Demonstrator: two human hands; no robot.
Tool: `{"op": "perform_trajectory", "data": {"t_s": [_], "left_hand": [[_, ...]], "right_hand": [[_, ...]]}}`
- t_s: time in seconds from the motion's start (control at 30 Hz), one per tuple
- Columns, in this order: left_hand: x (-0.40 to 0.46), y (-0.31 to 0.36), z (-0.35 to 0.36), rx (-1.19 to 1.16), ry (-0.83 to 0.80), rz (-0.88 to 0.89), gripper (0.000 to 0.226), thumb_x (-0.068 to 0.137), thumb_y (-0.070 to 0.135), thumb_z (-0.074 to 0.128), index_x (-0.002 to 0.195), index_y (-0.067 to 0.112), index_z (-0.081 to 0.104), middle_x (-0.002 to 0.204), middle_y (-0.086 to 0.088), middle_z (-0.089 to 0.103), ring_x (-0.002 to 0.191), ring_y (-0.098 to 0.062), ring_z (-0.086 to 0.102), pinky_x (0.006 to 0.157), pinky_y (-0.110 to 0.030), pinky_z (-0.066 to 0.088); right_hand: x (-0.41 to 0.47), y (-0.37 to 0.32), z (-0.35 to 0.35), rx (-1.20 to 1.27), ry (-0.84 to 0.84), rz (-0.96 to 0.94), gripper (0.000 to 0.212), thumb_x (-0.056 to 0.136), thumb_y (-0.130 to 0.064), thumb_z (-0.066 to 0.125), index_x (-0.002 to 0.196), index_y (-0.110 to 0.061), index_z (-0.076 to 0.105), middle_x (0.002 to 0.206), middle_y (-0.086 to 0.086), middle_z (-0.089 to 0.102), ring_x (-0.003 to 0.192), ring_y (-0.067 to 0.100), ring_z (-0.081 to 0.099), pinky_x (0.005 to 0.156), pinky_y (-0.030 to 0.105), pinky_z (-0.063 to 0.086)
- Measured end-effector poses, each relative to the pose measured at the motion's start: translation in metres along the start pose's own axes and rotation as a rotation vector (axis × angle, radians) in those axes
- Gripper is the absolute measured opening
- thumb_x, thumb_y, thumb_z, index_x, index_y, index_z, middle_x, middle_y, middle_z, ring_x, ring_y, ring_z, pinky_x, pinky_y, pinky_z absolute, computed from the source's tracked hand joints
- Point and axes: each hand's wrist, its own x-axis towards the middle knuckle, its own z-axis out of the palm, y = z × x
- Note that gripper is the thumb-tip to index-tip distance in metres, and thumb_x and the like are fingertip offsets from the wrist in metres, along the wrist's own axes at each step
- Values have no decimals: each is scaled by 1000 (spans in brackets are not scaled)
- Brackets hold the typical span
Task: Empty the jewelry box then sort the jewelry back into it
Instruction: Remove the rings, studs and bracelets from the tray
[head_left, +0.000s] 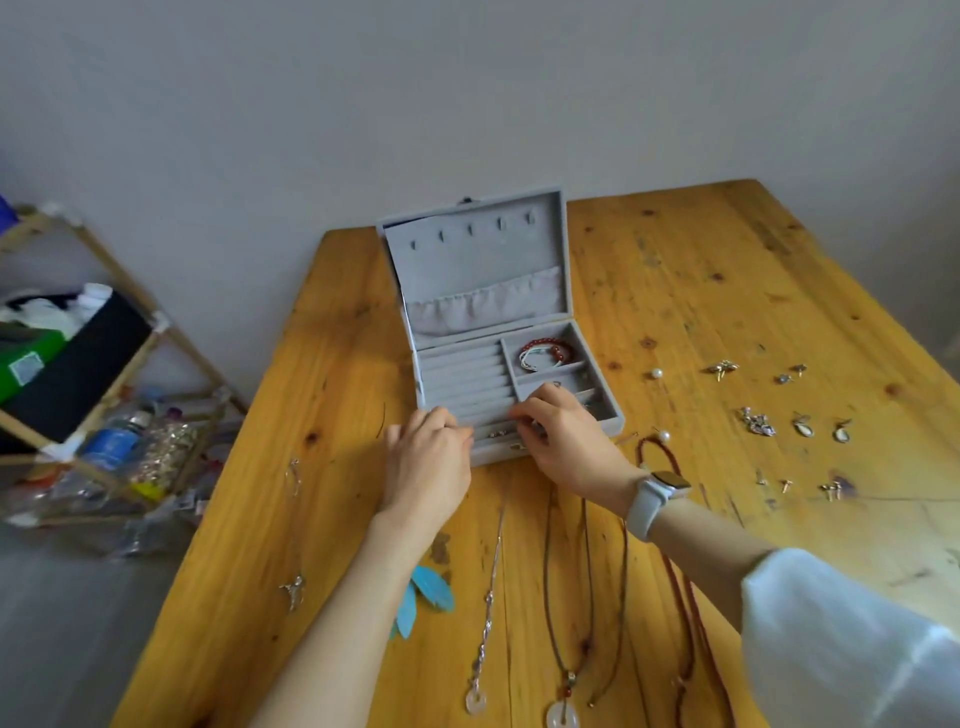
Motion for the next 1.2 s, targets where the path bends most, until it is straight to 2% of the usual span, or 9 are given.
{"op": "perform_trajectory", "data": {"t_s": [0.23, 0.4, 0.5, 0.67, 0.73, 0.87, 1.0, 1.1, 1.2], "left_hand": [[-7, 1, -4, 52, -4, 85, 30, 93, 12, 41, 113, 16, 63, 105, 0, 56, 107, -20, 43, 86, -31, 28], [10, -3, -14, -170, -114, -44, 23, 93, 13, 48, 105, 14, 68, 107, -6, 63, 106, -23, 52, 90, -33, 39], [20, -2, -22, -293, -193, -131, 15, 88, 11, 57, 94, 12, 71, 96, -7, 68, 93, -23, 59, 83, -32, 48], [29, -4, -22, -315, -260, -160, 10, 86, 11, 61, 86, 10, 71, 80, -5, 63, 84, -19, 56, 75, -27, 46], [24, -4, -15, -357, -195, -189, 12, 88, 9, 58, 88, 10, 70, 84, -5, 64, 85, -19, 57, 73, -25, 43], [5, 0, 0, -461, 123, -241, 12, 88, 3, 56, 90, 3, 68, 92, -8, 63, 82, -16, 51, 67, -14, 29], [-5, -4, 11, -484, 254, -248, 11, 86, 2, 58, 90, 2, 68, 89, -5, 60, 78, -13, 49, 66, -5, 32], [-8, -7, 20, -457, 304, -197, 9, 83, -3, 60, 87, 1, 68, 85, -10, 62, 77, -22, 54, 67, -12, 34], [-12, -5, 25, -450, 372, -162, 8, 81, -5, 61, 85, 1, 67, 81, -11, 62, 77, -28, 58, 66, -32, 47]], "right_hand": [[-1, 1, 0, 11, -7, -22, 22, 90, -9, 51, 109, -5, 62, 103, 12, 53, 98, 25, 49, 83, 27, 40], [-1, 1, 0, 26, -4, -12, 22, 91, -9, 51, 109, -5, 62, 104, 11, 53, 98, 25, 49, 83, 26, 39], [0, 1, -1, 31, -17, -4, 23, 91, -11, 51, 111, -7, 62, 105, 10, 52, 100, 23, 48, 84, 26, 40], [11, 3, -6, 23, -134, -10, 27, 90, -13, 52, 115, -15, 62, 103, 10, 52, 103, 26, 45, 87, 28, 37], [19, 5, -11, -46, -195, -73, 29, 90, -17, 53, 118, -21, 62, 103, 9, 52, 103, 25, 44, 88, 35, 38], [33, 3, -19, -233, -312, -278, 31, 93, -19, 49, 120, -28, 60, 106, 9, 53, 101, 26, 42, 73, 33, 34], [37, 4, -25, -338, -322, -465, 32, 86, -9, 57, 113, -24, 65, 97, 9, 58, 92, 28, 50, 61, 29, 32], [37, 9, -25, -345, -307, -517, 27, 80, -8, 65, 104, -20, 69, 88, 7, 61, 84, 28, 53, 54, 32, 45], [40, 6, -25, -295, -340, -453, 20, 90, -17, 54, 105, -17, 67, 98, 6, 59, 95, 25, 48, 68, 41, 48]]}}
